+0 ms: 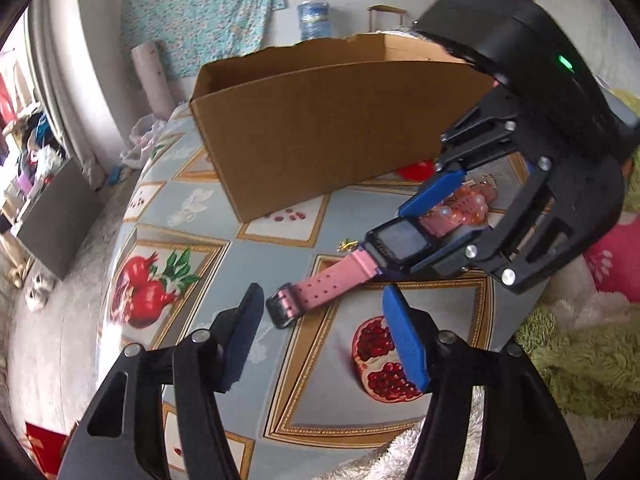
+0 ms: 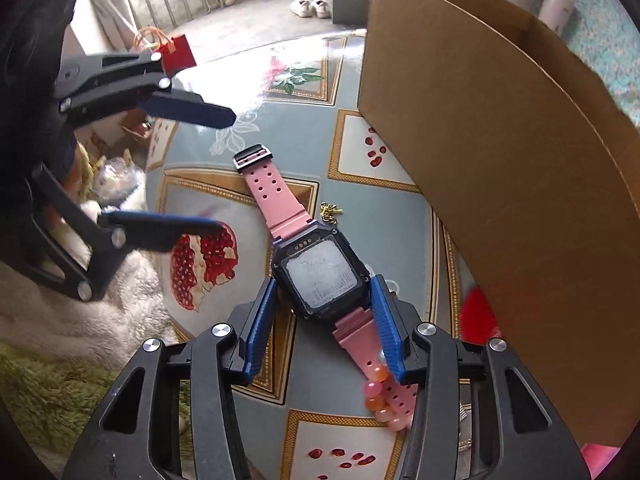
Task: Organize jewelry
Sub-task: 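Grasp the black watch face with the right tool while the left tool grips the pink strap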
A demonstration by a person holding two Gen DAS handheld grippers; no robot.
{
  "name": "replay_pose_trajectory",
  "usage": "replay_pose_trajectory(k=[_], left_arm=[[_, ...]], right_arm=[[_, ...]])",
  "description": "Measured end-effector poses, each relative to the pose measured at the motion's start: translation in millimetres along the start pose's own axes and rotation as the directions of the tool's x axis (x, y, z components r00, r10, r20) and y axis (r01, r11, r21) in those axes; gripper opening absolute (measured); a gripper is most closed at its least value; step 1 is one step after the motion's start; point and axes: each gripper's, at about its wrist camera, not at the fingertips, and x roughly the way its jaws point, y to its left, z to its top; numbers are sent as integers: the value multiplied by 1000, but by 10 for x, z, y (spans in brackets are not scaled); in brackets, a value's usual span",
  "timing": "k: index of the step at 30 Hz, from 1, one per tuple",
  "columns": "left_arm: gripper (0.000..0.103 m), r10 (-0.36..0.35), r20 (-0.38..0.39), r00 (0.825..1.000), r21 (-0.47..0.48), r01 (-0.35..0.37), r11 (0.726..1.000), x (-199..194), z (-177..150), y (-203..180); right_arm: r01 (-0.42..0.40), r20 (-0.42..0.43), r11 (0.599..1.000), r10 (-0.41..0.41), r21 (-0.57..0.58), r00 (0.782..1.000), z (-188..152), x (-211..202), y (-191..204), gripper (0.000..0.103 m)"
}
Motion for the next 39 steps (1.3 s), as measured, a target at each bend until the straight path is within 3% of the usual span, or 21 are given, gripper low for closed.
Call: replay_pose_trajectory(k=[4, 8, 13, 18, 20, 24, 27, 29, 31, 35, 39], left_arm=[[60, 43, -16, 999, 108, -41, 993, 121, 15, -141], [60, 116, -20, 993, 249, -108, 962, 239, 1, -326], [60, 125, -12, 992, 301, -116, 947, 296, 11, -397], [57, 103, -30, 994, 280, -91, 956, 347, 51, -301], [54, 92, -32, 995, 264, -80, 961, 345, 54, -289], [48, 47, -42, 998, 202, -37, 979, 360, 60, -178], [46, 6, -53, 999, 134, 1, 991, 379, 72, -54], [45, -11, -54, 998, 82, 15, 997, 390, 78, 29], [45, -24, -47, 999, 32, 25, 999, 382, 83, 99], [45, -90, -8, 996, -63, 89, 994, 304, 115, 245], [45, -87, 14, 996, -34, 88, 996, 225, 146, 228]], right_arm=[[-116, -9, 991, 116, 64, 993, 36, -1, -182, 44], [-195, -18, 976, 198, 95, 980, 55, 5, -355, 39], [-269, -14, 954, 273, 135, 962, 48, -13, -513, 35], [-256, -17, 958, 260, 129, 965, 34, -61, -555, 36], [-222, -15, 970, 225, 103, 974, -12, -59, -398, 38], [-81, -39, 995, 79, -55, 996, -22, -34, -78, 49], [17, -33, 987, -22, -158, 999, -62, -18, 100, 54], [11, -44, 990, -18, -141, 999, -47, -15, 77, 50], [4, -39, 994, -8, -114, 999, -49, -22, 19, 39], [-45, -30, 998, 44, -47, 999, -75, -84, -163, 39], [-91, -22, 996, 90, -11, 996, -125, -160, -356, 38]])
